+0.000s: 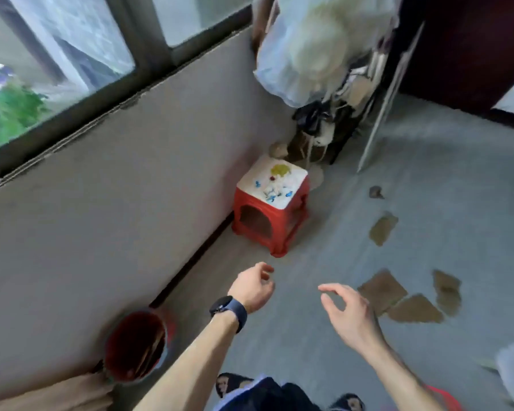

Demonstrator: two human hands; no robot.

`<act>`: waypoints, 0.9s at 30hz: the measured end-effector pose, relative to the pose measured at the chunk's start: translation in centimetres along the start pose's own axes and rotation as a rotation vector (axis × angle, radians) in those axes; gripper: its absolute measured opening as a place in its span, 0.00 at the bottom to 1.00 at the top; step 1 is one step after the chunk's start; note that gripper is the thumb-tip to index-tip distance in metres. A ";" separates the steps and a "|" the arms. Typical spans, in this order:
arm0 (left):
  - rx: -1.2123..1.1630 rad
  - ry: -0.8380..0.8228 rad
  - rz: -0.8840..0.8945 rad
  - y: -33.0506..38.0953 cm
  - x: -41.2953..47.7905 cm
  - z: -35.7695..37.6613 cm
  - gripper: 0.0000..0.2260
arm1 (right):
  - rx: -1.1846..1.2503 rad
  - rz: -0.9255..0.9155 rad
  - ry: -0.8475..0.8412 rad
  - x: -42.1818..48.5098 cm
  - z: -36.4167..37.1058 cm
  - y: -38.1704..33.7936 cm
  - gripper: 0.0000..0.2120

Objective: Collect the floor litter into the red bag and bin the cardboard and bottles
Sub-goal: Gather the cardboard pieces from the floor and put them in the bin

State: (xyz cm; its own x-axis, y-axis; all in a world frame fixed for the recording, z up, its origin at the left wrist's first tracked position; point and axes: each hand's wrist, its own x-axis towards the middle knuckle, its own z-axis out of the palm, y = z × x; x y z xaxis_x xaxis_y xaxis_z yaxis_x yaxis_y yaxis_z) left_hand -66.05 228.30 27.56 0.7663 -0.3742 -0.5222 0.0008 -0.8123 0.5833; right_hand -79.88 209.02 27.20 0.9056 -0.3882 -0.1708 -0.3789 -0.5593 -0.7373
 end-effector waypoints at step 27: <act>0.372 -0.518 0.152 42.1 21.2 34.2 0.14 | 0.036 0.633 0.075 2.6 -33.2 38.4 0.24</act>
State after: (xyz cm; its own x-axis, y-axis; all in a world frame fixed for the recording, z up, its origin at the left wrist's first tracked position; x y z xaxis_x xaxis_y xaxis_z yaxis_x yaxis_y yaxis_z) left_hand -71.79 170.89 19.75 0.3322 -0.5882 -0.7373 -0.3764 -0.7994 0.4682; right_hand -98.37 162.22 20.16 0.4921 -0.6863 -0.5356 -0.8285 -0.1804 -0.5301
